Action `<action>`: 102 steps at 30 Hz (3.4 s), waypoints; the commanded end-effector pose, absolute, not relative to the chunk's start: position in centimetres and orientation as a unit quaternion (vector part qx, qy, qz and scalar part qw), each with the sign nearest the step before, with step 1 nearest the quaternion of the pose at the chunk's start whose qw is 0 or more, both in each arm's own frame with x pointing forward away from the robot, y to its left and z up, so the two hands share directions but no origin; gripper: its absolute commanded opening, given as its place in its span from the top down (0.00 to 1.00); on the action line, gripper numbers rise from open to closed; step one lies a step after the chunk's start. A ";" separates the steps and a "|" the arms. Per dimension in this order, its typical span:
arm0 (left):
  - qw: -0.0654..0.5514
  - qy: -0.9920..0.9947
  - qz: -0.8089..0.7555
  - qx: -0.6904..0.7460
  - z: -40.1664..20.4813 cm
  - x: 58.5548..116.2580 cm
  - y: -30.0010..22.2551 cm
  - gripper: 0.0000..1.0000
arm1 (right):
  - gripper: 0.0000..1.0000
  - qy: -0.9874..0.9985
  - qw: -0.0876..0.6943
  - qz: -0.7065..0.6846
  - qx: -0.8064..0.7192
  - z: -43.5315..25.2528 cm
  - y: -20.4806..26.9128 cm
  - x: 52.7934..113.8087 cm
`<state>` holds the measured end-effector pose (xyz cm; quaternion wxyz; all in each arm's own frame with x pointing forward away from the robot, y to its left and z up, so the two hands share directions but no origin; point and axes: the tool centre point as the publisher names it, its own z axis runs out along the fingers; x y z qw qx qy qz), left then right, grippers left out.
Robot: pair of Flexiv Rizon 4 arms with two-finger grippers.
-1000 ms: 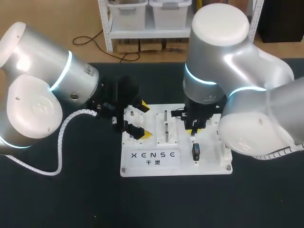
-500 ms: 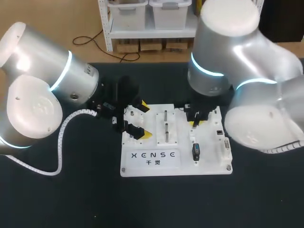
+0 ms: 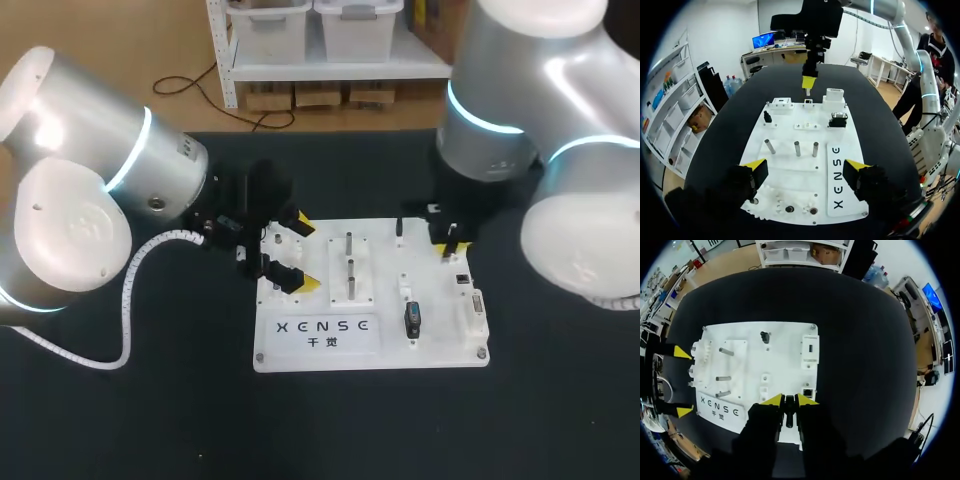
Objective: Insert the Ethernet cable into its matching sockets.
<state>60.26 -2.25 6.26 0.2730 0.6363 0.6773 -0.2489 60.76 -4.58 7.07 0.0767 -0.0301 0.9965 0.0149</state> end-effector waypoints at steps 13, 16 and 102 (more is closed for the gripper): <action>0.272 0.678 -0.247 0.636 6.2 60.3 -2.3 0.00 | 1.00 0.997 0.072 0.010 -0.033 5.4 -7.5 60.5; 0.272 0.678 -0.247 0.636 6.2 60.3 -2.3 0.00 | 1.00 0.997 0.069 0.011 -0.036 4.9 -7.5 60.6; 0.272 0.678 -0.247 0.636 6.2 60.3 -2.3 0.00 | 1.00 0.999 0.029 0.019 -0.037 0.7 -7.2 61.1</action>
